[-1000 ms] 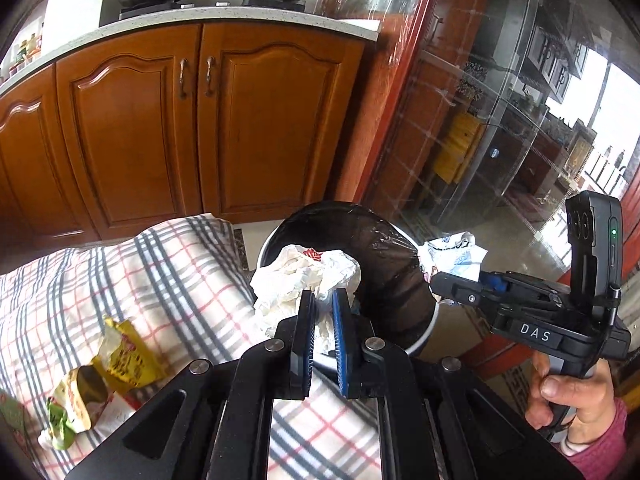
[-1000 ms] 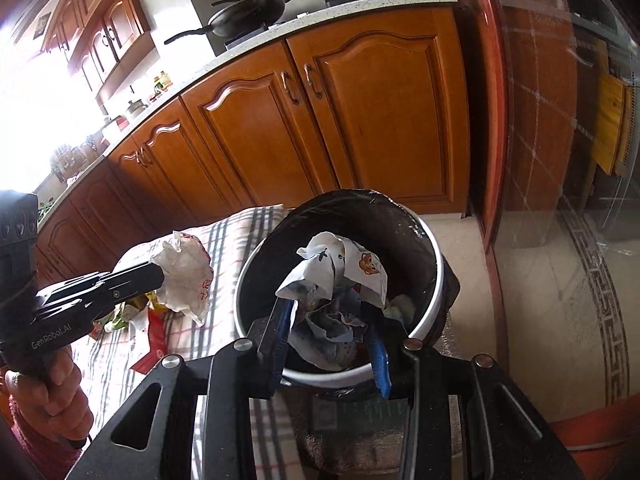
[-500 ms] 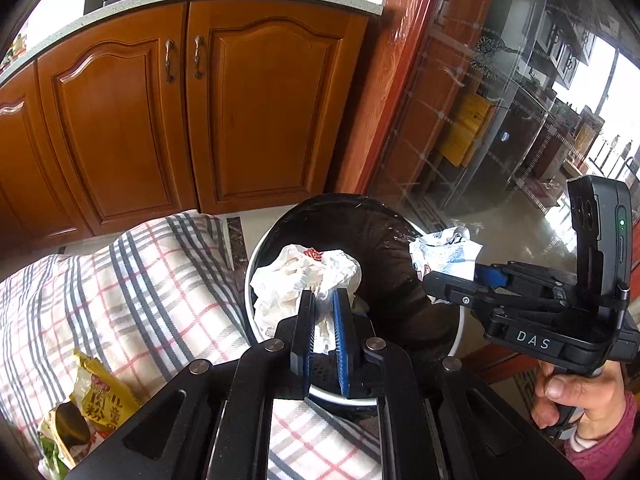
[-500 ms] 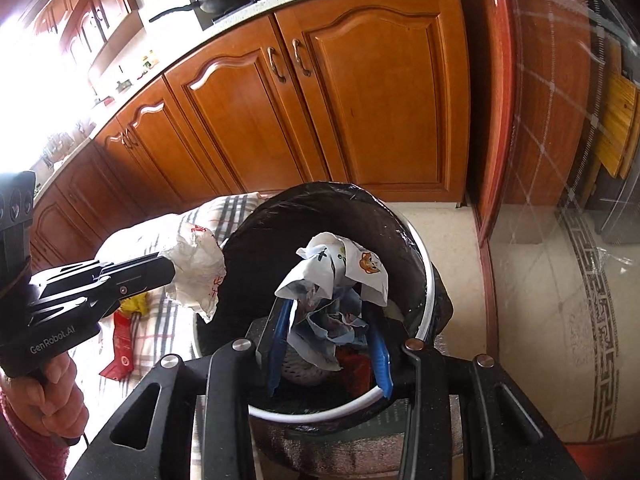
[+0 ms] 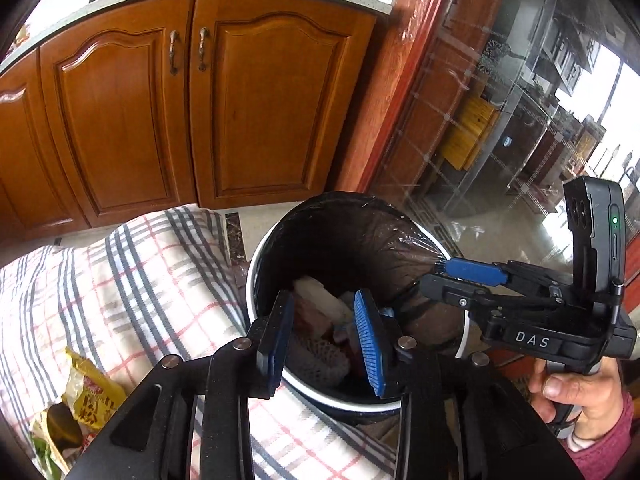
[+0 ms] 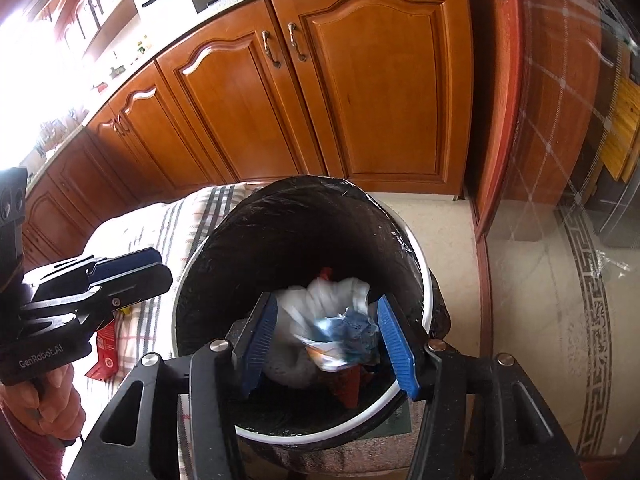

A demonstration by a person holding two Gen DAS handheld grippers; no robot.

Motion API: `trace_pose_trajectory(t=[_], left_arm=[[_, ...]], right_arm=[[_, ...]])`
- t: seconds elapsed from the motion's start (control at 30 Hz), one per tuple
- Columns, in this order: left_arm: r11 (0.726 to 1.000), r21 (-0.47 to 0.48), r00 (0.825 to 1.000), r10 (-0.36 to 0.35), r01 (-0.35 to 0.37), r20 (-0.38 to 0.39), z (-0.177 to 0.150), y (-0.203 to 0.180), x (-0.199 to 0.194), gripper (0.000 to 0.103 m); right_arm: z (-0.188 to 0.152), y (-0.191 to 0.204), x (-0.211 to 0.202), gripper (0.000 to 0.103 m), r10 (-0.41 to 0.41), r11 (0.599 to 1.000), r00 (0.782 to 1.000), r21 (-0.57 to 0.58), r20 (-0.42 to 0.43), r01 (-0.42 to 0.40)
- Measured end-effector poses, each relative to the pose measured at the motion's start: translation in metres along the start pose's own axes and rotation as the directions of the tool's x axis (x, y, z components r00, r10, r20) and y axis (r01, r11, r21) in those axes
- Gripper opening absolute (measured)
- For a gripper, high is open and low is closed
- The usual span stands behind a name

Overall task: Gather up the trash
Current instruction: 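Open both tools to drop the tissue and paper into the bin, then move both tools back over the snack pouch and red-and-white milk box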

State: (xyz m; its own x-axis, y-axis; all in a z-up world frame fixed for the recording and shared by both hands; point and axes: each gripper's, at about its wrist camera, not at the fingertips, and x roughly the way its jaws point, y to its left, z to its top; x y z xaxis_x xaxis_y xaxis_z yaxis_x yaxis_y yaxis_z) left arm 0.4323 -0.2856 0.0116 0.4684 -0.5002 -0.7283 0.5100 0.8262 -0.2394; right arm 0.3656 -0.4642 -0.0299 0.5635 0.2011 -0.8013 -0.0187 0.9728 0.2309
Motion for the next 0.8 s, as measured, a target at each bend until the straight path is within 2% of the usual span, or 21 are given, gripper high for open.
trace_pose_trajectory(t=[0.1, 0.17, 0.23, 0.3, 0.4, 0.5, 0.8], left_arm=[[1.0, -0.03, 1.0, -0.003, 0.004, 0.025, -0.009, 0.008, -0.013, 0.033], [0.999, -0.043, 0.999, 0.006, -0.004, 0.053, -0.019, 0.013, -0.025, 0.039], [0.998, -0.057, 0.997, 0.015, -0.011, 0.079, -0.032, 0.017, -0.039, 0.042], [0.997, -0.07, 0.995, 0.021, -0.015, 0.1, -0.046, 0.021, -0.053, 0.043], [0.996, -0.077, 0.991, 0.052, -0.043, 0.124, -0.071, 0.029, -0.075, 0.044], [0.993, -0.091, 0.986, 0.085, -0.072, 0.145, -0.096, 0.039, -0.1, 0.044], [0.977, -0.19, 0.98, 0.131, -0.101, 0.153, -0.156, 0.078, -0.158, 0.045]], right_arm=[[-0.004, 0.0, -0.006, 0.054, 0.013, 1.0, 1.0, 0.02, 0.023, -0.014], [-0.01, 0.002, -0.012, 0.054, 0.026, 0.999, 0.999, 0.03, 0.045, -0.027], [-0.017, 0.004, -0.017, 0.056, 0.044, 0.998, 0.997, 0.041, 0.07, -0.047], [-0.026, 0.009, -0.022, 0.064, 0.064, 0.996, 0.993, 0.056, 0.097, -0.069], [-0.042, 0.021, -0.028, 0.065, 0.094, 0.992, 0.987, 0.073, 0.128, -0.104], [-0.056, 0.035, -0.032, 0.065, 0.129, 0.986, 0.982, 0.089, 0.141, -0.142], [-0.086, 0.084, -0.038, 0.065, 0.216, 0.971, 0.966, 0.068, 0.139, -0.227]])
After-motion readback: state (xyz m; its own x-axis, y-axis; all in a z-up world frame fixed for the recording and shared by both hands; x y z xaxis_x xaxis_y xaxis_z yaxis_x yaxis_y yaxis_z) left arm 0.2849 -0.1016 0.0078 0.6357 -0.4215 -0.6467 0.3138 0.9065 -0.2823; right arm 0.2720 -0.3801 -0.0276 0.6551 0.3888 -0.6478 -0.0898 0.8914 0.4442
